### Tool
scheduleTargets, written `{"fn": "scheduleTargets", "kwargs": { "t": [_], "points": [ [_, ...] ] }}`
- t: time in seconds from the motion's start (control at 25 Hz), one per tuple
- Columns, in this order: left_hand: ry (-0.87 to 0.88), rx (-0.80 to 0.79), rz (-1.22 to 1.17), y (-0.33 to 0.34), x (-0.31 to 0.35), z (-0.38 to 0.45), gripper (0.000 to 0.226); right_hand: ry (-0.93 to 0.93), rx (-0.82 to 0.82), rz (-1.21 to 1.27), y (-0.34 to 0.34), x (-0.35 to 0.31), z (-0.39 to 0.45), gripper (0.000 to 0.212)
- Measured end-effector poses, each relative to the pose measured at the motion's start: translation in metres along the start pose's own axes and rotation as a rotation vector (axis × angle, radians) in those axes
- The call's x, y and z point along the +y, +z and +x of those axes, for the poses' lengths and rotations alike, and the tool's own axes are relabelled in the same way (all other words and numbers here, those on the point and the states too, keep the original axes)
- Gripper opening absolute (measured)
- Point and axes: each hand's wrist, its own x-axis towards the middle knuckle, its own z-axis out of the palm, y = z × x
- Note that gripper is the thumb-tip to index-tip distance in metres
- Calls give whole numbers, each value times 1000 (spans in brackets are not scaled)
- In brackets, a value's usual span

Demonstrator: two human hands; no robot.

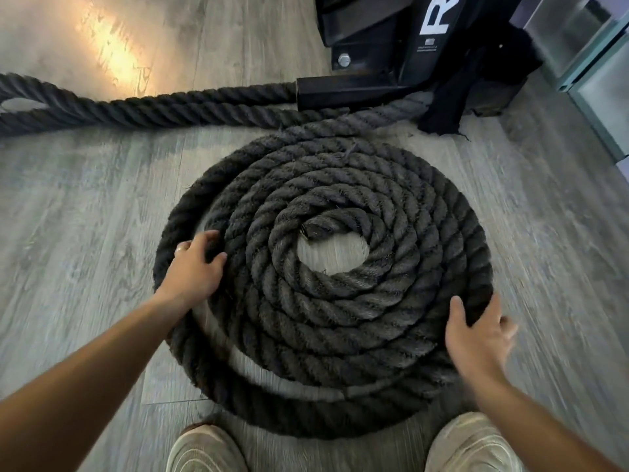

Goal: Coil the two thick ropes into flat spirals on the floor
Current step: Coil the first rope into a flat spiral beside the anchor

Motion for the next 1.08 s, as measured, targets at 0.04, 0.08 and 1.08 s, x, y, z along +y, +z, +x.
{"fn": "scheduleTargets", "kwargs": {
  "t": [0.04,0.08,1.08],
  "points": [
    [25,-22,44,-2,1,9,51,21,9,9,7,8,-8,70],
    [42,-33,78,-1,2,16,50,44,16,25,13,9,-12,68],
    [15,-10,207,10,2,9,66,-178,-33,-556,18,2,2,72]
  ]
}}
